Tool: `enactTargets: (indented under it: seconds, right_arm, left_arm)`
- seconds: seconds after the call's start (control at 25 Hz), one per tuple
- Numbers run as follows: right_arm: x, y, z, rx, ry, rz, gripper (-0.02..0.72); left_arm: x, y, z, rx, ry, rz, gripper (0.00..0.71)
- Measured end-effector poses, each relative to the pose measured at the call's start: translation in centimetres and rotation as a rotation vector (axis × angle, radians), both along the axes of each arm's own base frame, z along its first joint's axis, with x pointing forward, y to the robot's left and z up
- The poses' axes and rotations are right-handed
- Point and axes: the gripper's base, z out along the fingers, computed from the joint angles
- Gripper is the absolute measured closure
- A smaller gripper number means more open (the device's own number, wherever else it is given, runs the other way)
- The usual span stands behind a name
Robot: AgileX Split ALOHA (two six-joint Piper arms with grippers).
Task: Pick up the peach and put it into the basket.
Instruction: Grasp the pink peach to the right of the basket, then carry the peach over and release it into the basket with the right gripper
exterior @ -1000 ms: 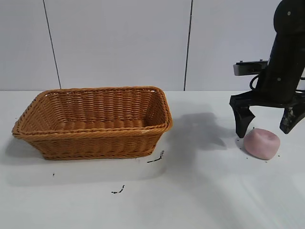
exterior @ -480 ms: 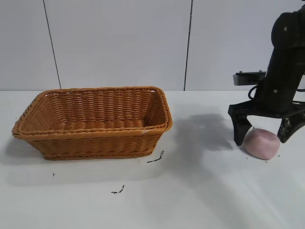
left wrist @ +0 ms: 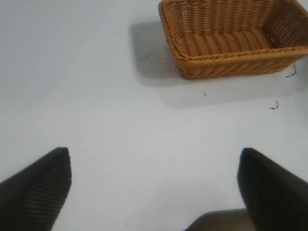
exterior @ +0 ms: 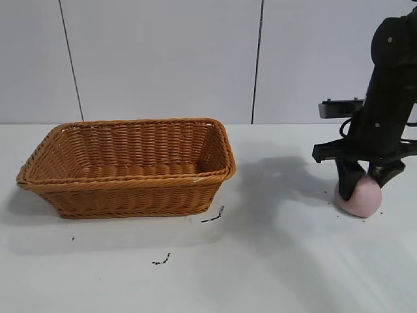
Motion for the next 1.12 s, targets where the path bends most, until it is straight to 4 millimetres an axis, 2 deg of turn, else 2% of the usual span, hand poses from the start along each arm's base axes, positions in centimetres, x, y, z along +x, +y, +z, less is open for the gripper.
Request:
enactTargets:
  seconds: [0.08, 0.28, 0.36, 0.56, 0.72, 0.92, 1.04, 1.12]
  right_arm:
    - [0.3, 0.0, 1.9, 0.003, -0.035, 0.001, 0.679]
    - [0.9, 0.1, 9.4, 0.014, -0.178, 0.002, 0.679]
    - [1.2, 0.1, 11.6, 0.016, -0.212, 0.002, 0.679]
    - [1.9, 1.6, 15.0, 0.026, -0.280, 0.036, 0.679]
    - [2.2, 5.2, 17.5, 0.052, -0.380, 0.116, 0.679]
    - [2.7, 11.5, 19.9, 0.101, -0.496, 0.245, 0.679]
    - [2.8, 16.0, 19.8, 0.130, -0.526, 0.336, 0.679]
    - [2.7, 19.1, 18.9, 0.143, -0.524, 0.400, 0.679]
  left_arm:
    - [0.0, 0.0, 0.0, 0.000, 0.000, 0.000, 0.018]
    - [0.0, 0.0, 0.0, 0.000, 0.000, 0.000, 0.018]
    - [0.0, 0.0, 0.0, 0.000, 0.000, 0.000, 0.018]
    - [0.0, 0.0, 0.0, 0.000, 0.000, 0.000, 0.018]
    - [0.0, 0.0, 0.0, 0.000, 0.000, 0.000, 0.018]
    - [0.0, 0.0, 0.0, 0.000, 0.000, 0.000, 0.018]
    - [0.0, 0.0, 0.0, 0.000, 0.000, 0.000, 0.018]
    - [0.0, 0.0, 0.0, 0.000, 0.000, 0.000, 0.018]
